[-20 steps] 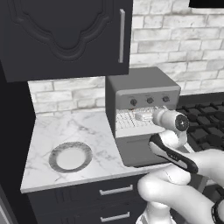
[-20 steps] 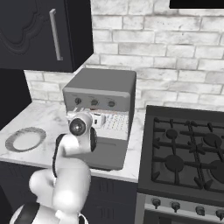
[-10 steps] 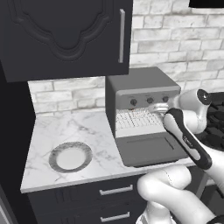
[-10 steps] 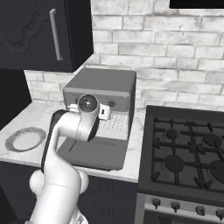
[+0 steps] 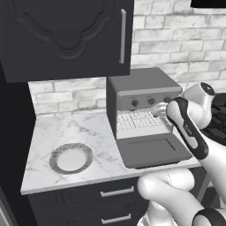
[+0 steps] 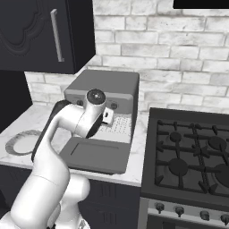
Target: Pull the toaster oven rack outwards. Pick up the baguette from the plate and place it on the toaster oven rack. Close the toaster oven door fully and set the temperature to the lowest setting.
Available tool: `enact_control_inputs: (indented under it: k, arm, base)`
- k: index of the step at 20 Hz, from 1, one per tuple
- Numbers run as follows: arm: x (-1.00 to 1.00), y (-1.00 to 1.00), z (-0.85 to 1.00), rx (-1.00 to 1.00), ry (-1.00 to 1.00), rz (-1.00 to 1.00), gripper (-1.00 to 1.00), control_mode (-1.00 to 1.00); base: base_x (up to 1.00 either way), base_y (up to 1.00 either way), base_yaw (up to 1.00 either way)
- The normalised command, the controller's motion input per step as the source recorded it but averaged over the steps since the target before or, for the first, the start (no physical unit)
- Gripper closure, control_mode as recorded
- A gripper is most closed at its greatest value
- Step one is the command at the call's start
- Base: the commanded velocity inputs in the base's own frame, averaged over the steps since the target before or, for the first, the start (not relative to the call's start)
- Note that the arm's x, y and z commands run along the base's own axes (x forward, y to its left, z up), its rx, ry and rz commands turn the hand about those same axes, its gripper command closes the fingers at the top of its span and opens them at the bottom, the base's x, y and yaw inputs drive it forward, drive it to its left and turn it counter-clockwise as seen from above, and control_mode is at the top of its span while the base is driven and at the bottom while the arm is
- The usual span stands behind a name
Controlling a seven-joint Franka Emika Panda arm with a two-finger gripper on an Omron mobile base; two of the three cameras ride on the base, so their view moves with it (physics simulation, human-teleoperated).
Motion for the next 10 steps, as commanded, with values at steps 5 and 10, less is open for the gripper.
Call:
enact_control_inputs:
  k: [5, 10]
  arm:
    - [-0.56, -0.20, -0.01, 0.27, 0.10, -0.03, -1.00, -1.00]
    - [-0.65, -0.26, 0.00, 0.21, 0.00, -0.07, -1.00, -1.00]
  base:
    - [0.00, 0.00, 0.00]
    - [0.00, 0.00, 0.00]
